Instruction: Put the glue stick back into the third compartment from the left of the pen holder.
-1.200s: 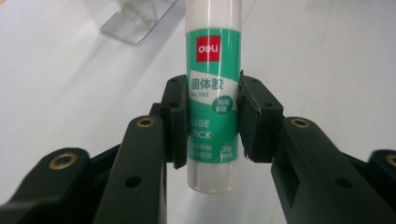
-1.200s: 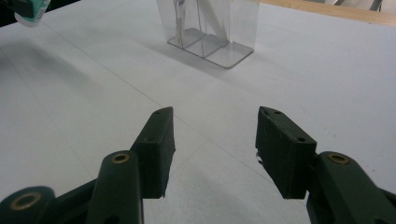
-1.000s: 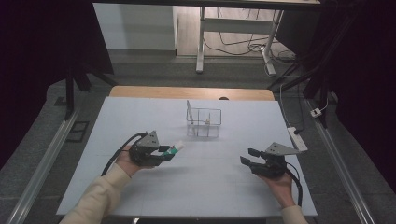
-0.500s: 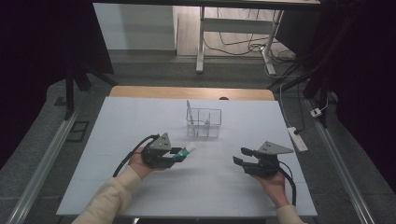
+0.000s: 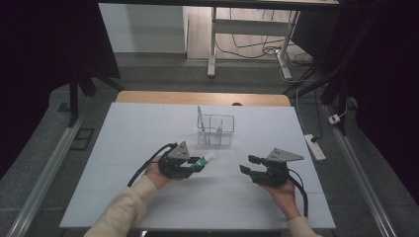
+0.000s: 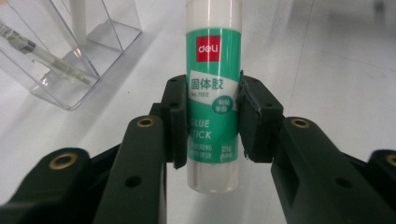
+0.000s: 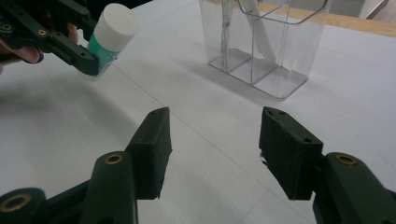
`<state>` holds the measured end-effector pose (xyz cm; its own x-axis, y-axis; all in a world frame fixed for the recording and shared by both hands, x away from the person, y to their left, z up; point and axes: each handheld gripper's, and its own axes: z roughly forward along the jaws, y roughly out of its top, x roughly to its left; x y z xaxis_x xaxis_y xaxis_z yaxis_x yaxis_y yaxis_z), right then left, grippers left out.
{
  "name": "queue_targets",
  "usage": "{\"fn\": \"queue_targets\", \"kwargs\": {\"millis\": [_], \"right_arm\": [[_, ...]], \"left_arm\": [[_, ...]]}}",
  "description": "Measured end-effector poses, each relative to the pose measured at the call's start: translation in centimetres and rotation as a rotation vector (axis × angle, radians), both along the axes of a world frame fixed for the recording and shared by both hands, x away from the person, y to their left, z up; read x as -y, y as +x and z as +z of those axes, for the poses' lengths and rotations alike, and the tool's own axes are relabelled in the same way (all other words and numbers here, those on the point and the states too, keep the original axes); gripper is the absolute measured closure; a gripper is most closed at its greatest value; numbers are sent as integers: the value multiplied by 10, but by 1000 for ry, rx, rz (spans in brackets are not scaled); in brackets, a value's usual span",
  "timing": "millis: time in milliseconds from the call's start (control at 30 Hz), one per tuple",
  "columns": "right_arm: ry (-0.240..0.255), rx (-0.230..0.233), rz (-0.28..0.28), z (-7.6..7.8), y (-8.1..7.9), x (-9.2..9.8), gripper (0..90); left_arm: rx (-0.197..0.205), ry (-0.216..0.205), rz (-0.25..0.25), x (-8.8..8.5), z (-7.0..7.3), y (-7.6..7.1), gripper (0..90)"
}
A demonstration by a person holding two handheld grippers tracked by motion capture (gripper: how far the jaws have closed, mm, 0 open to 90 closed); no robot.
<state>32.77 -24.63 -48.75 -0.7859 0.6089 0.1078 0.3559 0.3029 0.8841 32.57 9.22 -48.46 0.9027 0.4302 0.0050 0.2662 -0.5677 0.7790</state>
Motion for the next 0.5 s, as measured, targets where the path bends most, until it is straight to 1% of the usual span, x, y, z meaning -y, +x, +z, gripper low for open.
{"fn": "queue_targets", "kwargs": {"millis": [100, 333, 367, 400, 500], "right_arm": [[9, 0, 4, 0, 0, -3, 427], [8, -9, 26, 0, 1, -14, 416], [13, -7, 27, 0, 1, -16, 416], [8, -10, 33, 0, 1, -17, 415], [15, -14, 39, 0, 2, -23, 411]], "left_arm": [[0, 0, -1, 3, -1, 1, 658], [6, -6, -7, 11, -2, 1, 658], [8, -6, -9, 12, -2, 1, 658], [8, -6, -12, 13, -2, 1, 658], [12, -1, -15, 16, -4, 1, 658]]}}
